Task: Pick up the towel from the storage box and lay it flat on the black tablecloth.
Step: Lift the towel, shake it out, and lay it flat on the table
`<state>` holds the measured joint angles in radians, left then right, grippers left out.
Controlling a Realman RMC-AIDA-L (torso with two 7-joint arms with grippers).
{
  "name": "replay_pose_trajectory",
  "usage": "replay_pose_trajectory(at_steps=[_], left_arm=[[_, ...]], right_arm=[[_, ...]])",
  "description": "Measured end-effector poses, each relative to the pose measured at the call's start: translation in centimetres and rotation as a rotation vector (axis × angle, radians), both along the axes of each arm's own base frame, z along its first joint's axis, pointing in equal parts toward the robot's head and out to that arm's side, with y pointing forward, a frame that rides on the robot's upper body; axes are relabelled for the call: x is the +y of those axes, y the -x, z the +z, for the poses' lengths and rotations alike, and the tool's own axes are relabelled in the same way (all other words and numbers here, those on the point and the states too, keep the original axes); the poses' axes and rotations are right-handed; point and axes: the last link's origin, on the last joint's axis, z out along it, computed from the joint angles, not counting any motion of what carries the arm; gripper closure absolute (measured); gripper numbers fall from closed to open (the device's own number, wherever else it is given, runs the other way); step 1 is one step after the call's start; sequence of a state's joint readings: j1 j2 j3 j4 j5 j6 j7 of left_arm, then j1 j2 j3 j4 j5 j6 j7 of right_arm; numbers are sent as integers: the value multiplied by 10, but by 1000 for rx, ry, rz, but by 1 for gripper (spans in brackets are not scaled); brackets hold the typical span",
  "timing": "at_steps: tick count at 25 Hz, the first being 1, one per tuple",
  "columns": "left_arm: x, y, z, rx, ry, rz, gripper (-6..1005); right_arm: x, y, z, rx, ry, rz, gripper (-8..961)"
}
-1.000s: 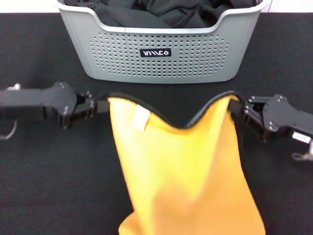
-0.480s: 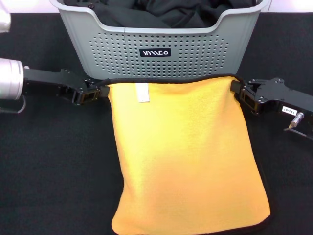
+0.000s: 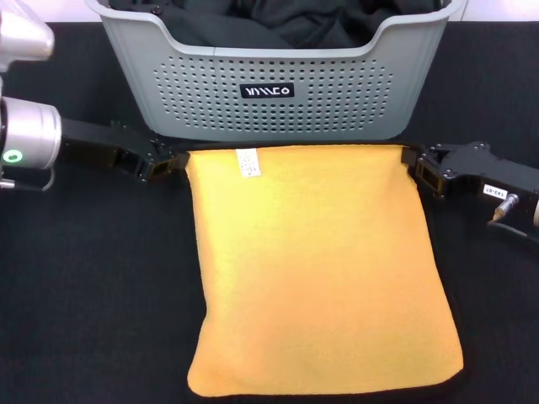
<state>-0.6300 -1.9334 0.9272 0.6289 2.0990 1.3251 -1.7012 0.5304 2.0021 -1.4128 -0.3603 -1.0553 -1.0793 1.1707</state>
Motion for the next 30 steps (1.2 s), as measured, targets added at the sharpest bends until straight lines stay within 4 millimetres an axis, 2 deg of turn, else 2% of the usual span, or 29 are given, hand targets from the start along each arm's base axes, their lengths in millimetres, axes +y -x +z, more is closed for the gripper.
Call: replay_pose_trajectory(at_steps=[8,30], left_arm=[[7,-5,-13,86,-4,-37,943],[11,-6,-14,105,-19,-47,931]], right_arm=[[5,2,2,-11,-17,9,914],[8,3,-2,-44,-10,5,913]])
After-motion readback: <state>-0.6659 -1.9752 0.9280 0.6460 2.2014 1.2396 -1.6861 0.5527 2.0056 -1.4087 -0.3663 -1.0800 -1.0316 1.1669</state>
